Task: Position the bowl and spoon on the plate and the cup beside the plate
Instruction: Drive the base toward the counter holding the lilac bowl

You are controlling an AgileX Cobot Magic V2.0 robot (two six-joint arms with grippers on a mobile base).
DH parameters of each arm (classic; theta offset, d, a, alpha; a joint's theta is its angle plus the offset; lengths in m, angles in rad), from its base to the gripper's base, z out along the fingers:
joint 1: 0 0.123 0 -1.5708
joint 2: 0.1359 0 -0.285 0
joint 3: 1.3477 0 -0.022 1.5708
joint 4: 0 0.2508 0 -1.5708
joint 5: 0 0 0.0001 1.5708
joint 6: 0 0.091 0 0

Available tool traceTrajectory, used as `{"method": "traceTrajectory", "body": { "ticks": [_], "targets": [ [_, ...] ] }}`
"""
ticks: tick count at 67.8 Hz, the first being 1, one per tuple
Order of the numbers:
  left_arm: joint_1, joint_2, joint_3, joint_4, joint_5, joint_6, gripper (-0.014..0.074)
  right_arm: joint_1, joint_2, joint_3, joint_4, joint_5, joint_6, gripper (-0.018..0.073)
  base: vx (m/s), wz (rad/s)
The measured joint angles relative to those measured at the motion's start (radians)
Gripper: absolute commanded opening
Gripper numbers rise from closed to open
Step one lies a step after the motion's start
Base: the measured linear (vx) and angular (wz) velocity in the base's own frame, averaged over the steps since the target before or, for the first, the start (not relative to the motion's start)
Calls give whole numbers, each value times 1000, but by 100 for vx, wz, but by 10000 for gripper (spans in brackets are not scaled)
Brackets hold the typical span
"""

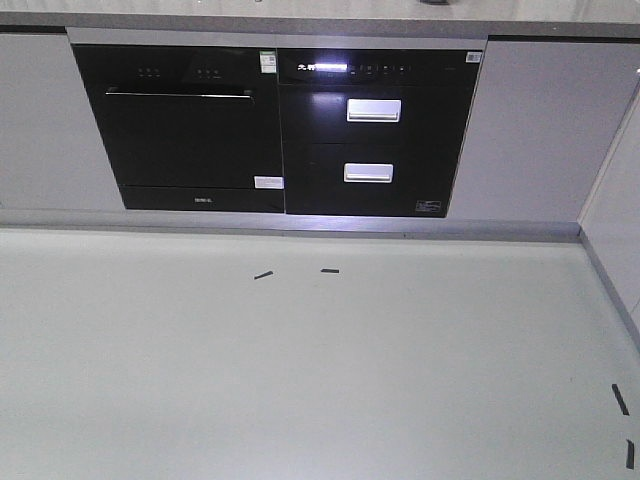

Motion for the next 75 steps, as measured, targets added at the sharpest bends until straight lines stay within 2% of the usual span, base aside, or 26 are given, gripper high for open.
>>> {"method": "traceTrajectory", "body": {
  "ticks": [75],
  "targets": [
    [0,0,0,0,0,0,111,0,0,0,0,0,0,-3,12,0]
  ]
}}
